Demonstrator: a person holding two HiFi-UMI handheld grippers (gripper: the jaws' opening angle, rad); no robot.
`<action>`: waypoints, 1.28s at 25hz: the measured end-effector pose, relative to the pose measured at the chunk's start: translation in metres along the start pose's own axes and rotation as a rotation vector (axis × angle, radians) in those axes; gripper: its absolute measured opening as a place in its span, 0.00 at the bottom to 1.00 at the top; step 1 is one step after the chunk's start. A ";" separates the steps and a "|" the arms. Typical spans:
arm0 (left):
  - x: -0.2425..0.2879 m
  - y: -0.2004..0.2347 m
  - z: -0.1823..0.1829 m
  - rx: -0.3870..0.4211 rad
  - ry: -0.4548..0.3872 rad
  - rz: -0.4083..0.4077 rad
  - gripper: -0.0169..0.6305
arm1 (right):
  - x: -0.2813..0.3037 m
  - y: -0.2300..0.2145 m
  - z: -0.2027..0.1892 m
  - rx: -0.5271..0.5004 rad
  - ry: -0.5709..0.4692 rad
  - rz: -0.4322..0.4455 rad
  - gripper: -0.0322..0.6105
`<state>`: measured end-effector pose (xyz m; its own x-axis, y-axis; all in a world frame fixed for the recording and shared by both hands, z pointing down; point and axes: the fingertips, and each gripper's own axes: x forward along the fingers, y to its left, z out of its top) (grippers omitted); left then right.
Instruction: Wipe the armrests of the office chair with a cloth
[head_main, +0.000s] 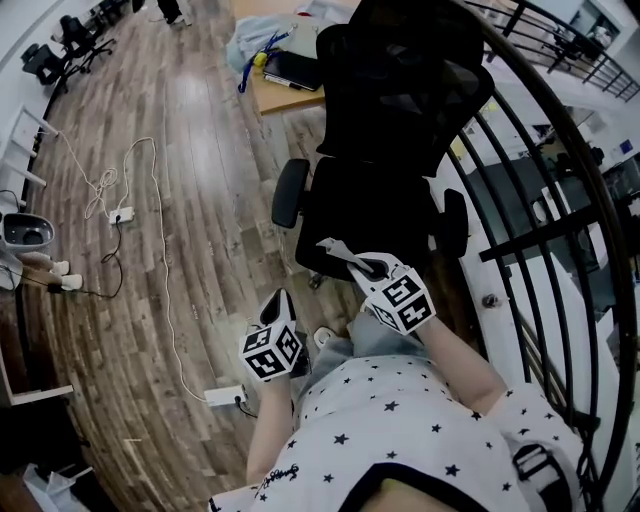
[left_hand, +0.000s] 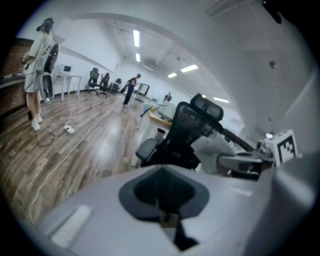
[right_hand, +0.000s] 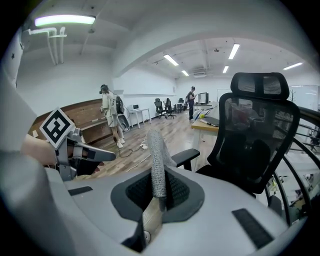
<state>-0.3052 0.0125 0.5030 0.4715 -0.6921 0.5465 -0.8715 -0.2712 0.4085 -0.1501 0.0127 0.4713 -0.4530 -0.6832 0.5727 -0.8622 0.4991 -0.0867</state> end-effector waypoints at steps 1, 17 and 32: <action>0.000 0.002 0.000 -0.008 -0.001 0.005 0.04 | 0.002 0.001 0.002 -0.003 0.003 0.006 0.09; 0.040 0.028 0.032 -0.048 0.007 0.073 0.04 | 0.063 -0.024 0.050 -0.081 -0.004 0.079 0.09; 0.100 0.048 0.072 -0.064 0.045 0.109 0.04 | 0.144 -0.093 0.082 -0.094 0.033 0.084 0.09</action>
<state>-0.3098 -0.1179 0.5247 0.3814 -0.6840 0.6219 -0.9082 -0.1519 0.3899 -0.1538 -0.1760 0.4946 -0.5134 -0.6199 0.5934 -0.7960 0.6024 -0.0593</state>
